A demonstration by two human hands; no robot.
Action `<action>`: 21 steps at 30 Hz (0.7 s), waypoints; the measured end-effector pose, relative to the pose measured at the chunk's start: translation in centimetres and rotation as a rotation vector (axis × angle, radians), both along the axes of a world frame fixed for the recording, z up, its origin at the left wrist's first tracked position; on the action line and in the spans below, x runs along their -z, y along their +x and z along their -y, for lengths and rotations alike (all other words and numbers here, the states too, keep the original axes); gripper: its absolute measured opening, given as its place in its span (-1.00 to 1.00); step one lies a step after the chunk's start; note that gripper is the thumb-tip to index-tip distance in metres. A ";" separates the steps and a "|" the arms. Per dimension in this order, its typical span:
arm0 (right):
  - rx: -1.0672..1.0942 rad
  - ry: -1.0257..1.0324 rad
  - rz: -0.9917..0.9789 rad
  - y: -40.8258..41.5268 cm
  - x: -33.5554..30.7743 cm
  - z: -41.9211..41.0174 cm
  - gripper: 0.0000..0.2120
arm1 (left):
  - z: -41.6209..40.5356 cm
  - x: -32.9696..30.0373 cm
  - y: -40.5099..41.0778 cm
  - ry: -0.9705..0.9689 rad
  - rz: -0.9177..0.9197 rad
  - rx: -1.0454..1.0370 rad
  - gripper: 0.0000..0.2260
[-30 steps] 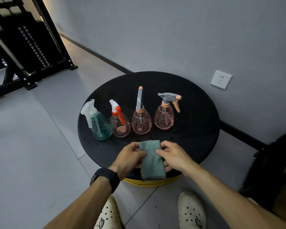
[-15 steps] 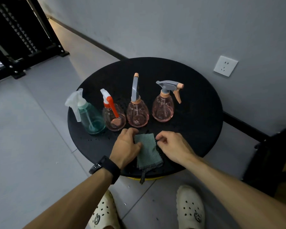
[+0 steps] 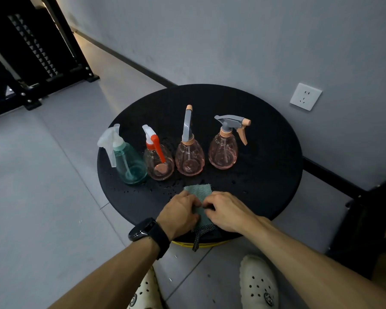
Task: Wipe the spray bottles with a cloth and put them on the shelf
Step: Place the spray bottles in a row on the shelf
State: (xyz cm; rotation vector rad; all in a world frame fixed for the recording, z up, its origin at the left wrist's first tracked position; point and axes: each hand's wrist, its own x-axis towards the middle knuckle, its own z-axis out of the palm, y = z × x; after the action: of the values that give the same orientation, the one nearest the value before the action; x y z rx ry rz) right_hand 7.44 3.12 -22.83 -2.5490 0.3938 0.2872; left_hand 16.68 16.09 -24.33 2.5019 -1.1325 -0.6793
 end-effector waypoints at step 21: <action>0.394 -0.056 0.204 -3.0 -11.0 3.5 -0.76 | -1.5 -9.2 -2.0 -0.300 -0.012 -0.207 -0.68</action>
State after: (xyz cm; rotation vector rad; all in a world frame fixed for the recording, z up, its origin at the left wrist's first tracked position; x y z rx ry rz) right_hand 4.47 -0.42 -11.79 -2.4544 0.8159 -0.1304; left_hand 14.73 17.63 -15.18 2.3115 -0.8811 -0.4323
